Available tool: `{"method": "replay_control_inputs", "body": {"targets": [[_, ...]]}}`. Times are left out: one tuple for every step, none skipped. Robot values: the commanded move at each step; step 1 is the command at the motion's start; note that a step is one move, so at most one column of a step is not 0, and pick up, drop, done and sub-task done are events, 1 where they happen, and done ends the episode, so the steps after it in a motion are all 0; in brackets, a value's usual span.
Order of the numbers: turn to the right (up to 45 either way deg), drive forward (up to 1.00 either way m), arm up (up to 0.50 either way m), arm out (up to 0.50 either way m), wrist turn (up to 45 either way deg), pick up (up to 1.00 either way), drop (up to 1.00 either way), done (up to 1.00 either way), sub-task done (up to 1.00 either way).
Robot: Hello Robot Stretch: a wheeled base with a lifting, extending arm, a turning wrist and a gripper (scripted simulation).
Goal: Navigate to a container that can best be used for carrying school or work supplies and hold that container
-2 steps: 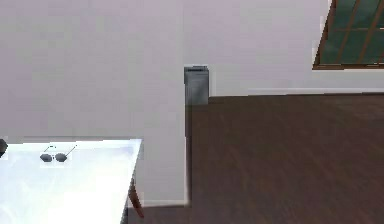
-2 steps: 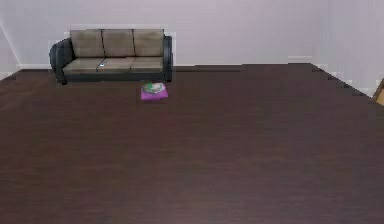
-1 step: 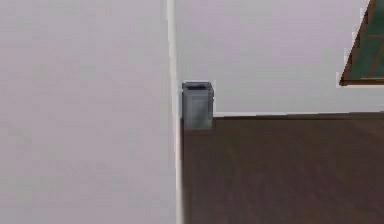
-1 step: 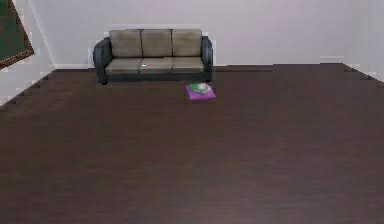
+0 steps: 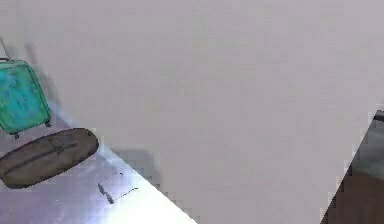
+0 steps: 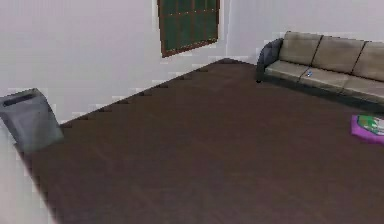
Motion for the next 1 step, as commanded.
{"method": "replay_control_inputs", "body": {"targets": [[-45.0,0.0,0.0,0.0,0.0,0.0,0.0,0.0,0.0]]}}
